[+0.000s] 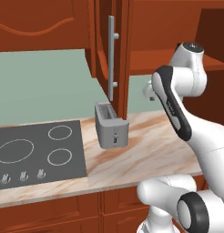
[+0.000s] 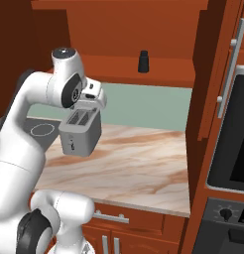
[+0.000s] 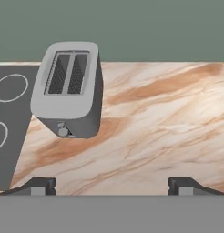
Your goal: Retrieve the shaker from the cabinet and place it next the steak on a plate on the dining table.
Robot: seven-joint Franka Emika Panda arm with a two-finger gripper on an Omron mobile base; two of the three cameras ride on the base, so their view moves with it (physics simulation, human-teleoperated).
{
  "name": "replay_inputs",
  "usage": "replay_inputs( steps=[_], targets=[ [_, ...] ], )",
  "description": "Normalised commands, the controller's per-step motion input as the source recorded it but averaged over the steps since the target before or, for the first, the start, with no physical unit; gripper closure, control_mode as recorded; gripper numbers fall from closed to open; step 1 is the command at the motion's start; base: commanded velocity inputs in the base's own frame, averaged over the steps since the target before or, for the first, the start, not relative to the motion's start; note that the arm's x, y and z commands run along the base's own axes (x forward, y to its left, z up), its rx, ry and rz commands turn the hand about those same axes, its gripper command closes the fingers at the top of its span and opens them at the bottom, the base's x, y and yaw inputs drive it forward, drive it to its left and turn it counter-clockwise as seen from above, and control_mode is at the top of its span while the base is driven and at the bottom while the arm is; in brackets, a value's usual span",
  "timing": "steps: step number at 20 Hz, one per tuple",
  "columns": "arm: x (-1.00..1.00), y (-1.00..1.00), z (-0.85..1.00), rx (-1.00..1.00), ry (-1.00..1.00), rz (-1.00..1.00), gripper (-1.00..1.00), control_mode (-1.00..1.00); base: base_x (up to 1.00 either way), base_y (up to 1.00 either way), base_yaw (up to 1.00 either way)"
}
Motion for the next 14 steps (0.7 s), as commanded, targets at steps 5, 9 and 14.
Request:
replay_inputs(
  steps=[5,9,14],
  targets=[
    [0.0,-0.29,0.49,0.0,-0.15,-0.2,-1.0,-1.0,0.0,0.0,0.0],
    [-0.01,-0.49,0.28,0.0,-0.02,-0.24,-1.0,-1.0,0.0,0.0,0.0],
    [0.0,-0.45,0.28,0.0,0.0,-0.2,-1.0,-1.0,0.0,0.0,0.0]
  ],
)
